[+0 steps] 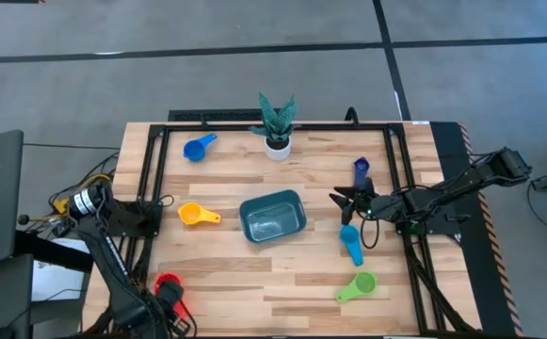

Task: Nest measuring cups in basket
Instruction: Stack the red measuring cup on top of the orange measuring cup

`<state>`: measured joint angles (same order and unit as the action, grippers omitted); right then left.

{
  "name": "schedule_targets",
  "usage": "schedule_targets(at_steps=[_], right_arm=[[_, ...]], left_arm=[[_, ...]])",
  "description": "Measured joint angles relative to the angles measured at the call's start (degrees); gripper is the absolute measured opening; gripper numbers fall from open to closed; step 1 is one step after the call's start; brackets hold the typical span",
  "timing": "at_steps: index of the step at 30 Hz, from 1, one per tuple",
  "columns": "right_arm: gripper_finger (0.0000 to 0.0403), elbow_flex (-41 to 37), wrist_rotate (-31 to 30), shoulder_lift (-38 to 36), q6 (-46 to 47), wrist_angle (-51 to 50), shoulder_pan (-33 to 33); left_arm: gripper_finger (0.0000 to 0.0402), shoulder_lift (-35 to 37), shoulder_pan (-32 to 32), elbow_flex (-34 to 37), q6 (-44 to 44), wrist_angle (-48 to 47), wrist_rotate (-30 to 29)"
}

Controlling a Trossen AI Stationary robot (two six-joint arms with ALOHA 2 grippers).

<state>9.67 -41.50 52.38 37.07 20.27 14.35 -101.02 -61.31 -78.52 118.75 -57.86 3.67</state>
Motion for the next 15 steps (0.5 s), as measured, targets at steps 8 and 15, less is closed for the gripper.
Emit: schedule_targets(at_steps=[8, 15], right_arm=[[0.0176, 0.0, 0.0, 0.0, 0.0, 0.8, 0.0], [0.0181, 0.0, 0.0, 0.0, -1.1, 3.0, 0.0]], left_arm=[[0.0044, -6.6, 0.1, 0.0, -5.0, 7.5, 0.6], [0.0034, -8.2, 1.7, 0.0, -9.6, 9.1, -1.4]])
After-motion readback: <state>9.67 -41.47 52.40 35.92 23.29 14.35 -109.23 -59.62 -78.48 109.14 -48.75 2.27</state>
